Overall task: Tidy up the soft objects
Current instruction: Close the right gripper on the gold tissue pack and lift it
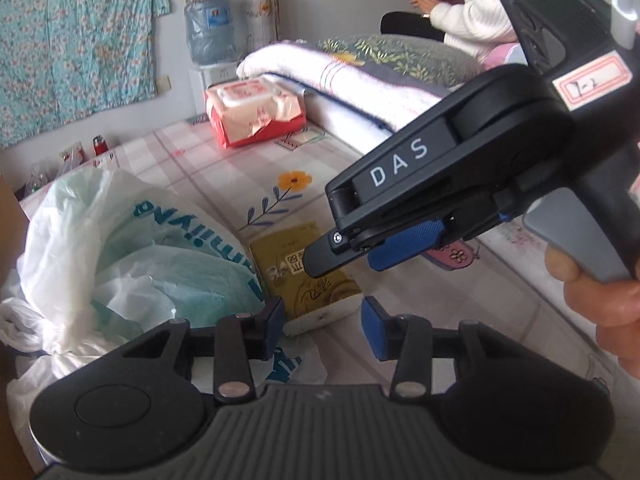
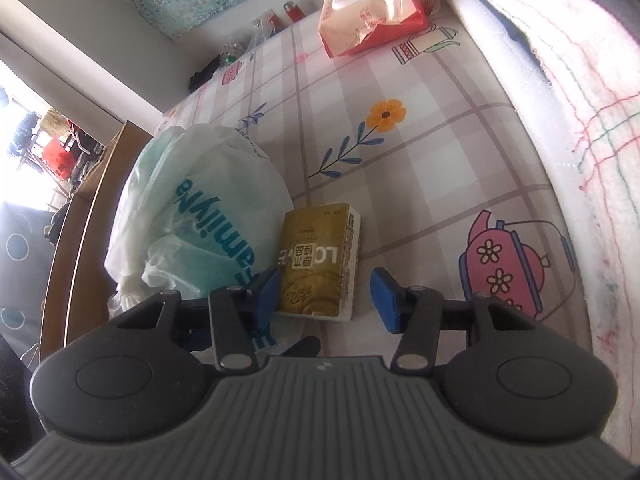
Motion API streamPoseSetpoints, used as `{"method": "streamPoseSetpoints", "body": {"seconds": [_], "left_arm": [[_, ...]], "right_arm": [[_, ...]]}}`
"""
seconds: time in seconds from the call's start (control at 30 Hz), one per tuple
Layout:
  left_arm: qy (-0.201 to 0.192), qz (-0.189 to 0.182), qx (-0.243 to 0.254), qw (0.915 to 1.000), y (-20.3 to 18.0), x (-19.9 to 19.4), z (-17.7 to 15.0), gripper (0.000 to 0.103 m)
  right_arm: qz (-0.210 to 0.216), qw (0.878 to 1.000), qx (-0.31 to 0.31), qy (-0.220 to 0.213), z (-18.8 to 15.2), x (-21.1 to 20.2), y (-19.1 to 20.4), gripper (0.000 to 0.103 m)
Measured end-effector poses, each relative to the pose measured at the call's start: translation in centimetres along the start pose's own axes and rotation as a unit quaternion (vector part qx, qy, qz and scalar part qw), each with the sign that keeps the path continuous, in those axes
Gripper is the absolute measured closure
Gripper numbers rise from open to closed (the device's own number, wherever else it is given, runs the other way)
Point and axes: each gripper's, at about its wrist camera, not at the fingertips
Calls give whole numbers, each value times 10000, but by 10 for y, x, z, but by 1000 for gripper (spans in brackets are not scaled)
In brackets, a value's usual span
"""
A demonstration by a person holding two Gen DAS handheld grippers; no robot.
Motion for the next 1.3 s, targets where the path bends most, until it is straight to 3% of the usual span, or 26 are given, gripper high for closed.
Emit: {"method": "streamPoseSetpoints", "body": {"seconds": [0.33,0.93,1.3], "left_arm": [[113,56,-41,9999,-8,11,4,52],[220,-504,347,9979,-47,-8,-22,45],[266,-383,196,9987,-44,-4,-18,43]], "right_arm": [[189,9997,-9,146,2,18,-8,62],[-73,9999,23,117,-34,-22,-23,62],[-71,9998,183,-7,-33,-35,-28,60]]}}
Point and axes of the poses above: each gripper's, at about its wrist camera, not at the fingertips, and x roughly the way its jaws point, y to its left, z to its top, and after that the axes turned 9 degrees about -x, right-handed
